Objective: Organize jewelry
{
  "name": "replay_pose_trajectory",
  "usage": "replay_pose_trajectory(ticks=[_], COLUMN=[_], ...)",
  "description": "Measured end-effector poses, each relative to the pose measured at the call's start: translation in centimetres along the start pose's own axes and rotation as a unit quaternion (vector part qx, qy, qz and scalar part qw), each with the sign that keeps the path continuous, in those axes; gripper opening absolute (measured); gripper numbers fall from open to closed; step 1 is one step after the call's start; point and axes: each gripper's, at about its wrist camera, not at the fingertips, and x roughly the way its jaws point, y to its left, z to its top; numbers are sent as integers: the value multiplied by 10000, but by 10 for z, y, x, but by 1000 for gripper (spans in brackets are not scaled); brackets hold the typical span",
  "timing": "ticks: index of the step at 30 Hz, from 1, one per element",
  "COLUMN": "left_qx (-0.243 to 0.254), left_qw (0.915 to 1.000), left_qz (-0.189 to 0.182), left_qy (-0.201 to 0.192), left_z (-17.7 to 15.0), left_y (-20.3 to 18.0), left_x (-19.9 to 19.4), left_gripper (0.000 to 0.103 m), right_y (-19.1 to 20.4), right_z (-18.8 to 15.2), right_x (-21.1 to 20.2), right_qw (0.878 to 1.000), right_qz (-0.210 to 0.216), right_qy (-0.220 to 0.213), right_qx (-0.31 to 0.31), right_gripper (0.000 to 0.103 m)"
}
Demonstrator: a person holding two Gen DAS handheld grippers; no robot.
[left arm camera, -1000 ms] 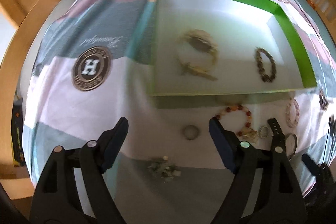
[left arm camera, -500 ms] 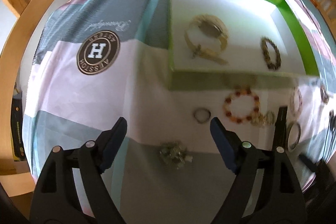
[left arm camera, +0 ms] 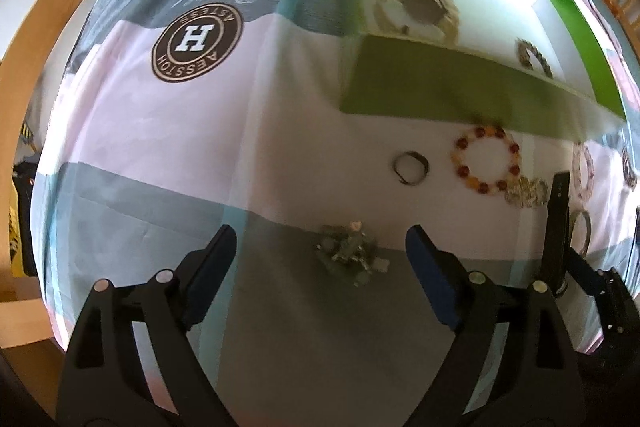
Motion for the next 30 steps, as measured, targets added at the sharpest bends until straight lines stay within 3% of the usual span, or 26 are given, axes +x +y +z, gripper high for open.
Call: replay_pose_trajectory(ticks=[7, 13, 18, 20, 21, 30], left_qx=[-78, 81, 235, 303, 303, 101], left_qw=[9999, 9999, 9996, 9995, 9995, 9989], left_qz=[-88, -15, 126, 23, -9, -276], left_qy=[4, 128, 131, 58, 27, -360], left_z=[8, 2, 0, -2, -2, -3], left_y=[12, -1, -13, -17, -18, -9], left_x=[0, 8, 13, 9, 7, -26], left_gripper=[86, 86, 62, 34, 28, 21], right_y=[1, -8, -6, -7, -7, -7], right_z=[-2, -7, -10, -13, -13, -13], right_x=[-2, -6, -7, -9, -9, -11], right_qw=[9999, 10000, 10000, 10000, 10000, 9999], right_qz=[-10, -20, -18, -21, -26, -69], right_qy=[-58, 4, 7, -4, -6, -43], right_qx=[-85, 80, 85, 86, 88, 99], right_gripper=[40, 40, 40, 40, 40, 40])
